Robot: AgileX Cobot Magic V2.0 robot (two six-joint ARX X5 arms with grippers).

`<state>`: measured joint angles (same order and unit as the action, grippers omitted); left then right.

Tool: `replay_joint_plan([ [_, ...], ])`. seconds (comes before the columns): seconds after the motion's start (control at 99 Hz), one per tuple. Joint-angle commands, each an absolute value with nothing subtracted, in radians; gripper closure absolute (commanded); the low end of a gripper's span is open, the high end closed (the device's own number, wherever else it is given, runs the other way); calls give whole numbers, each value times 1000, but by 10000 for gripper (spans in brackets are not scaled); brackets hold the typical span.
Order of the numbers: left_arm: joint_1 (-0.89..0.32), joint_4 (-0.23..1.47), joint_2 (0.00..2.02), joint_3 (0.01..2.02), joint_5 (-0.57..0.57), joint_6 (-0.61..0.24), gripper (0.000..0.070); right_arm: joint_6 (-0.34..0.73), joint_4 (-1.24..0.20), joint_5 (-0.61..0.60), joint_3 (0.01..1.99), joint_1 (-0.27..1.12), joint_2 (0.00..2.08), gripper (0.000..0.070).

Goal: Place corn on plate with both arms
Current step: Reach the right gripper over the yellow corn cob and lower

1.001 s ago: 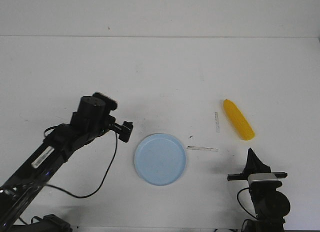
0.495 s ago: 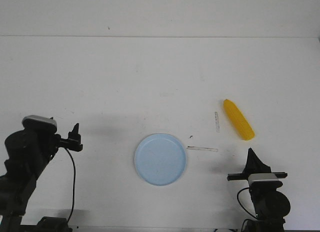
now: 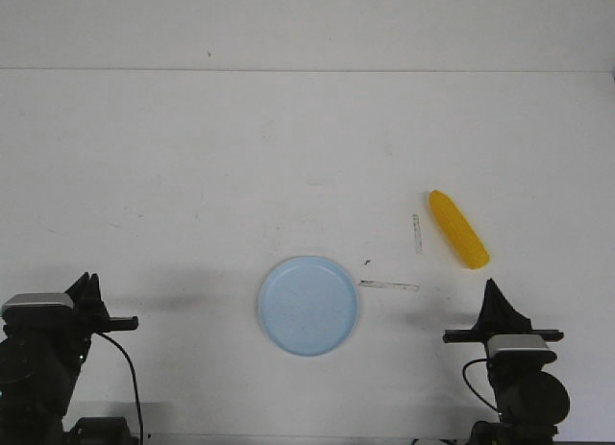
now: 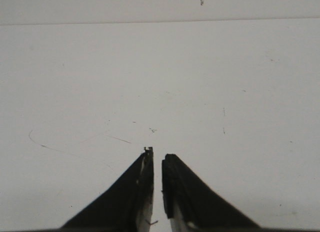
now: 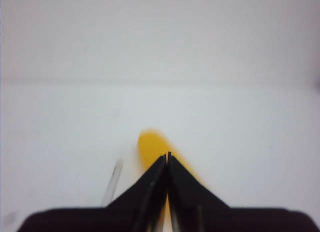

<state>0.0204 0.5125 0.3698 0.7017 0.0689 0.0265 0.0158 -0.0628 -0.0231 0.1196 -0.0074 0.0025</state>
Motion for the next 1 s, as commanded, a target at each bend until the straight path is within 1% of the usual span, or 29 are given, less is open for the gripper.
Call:
replay_joint_plan([
  [0.0,22,508,371,709,72,2,698,17,-43,-6,195,-7,2,698],
  [0.071,21,505,371,709,72,-16,700,-4,-27,9,275,-7,26,699],
  [0.162,21,494,372,709,72,-28,700,-5,21,7,382,-7,88,699],
  [0.232,21,489,372,709,72,-28,700,-4,39,-6,477,-6,167,698],
  [0.313,18,485,372,709,72,-28,700,-4,20,-41,599,-6,287,698],
  [0.374,12,484,372,709,72,-28,700,-5,-39,-70,704,-6,386,698],
  [0.515,-2,485,372,709,72,-27,700,-5,-245,-96,954,-6,632,697],
  [0.586,-6,485,372,709,72,-28,700,-6,-355,-123,1066,-6,744,670],
  [0.647,-8,485,372,709,72,-28,700,-27,-442,-137,1148,-6,844,607],
  [0.748,-9,483,372,709,71,-28,700,-64,-550,-138,1240,-6,981,448],
  [0.879,-9,474,372,709,71,-28,700,-105,-594,-139,1269,-6,1119,249],
  [0.99,-9,471,372,709,71,-28,700,-170,-641,-139,1269,-6,1215,136],
])
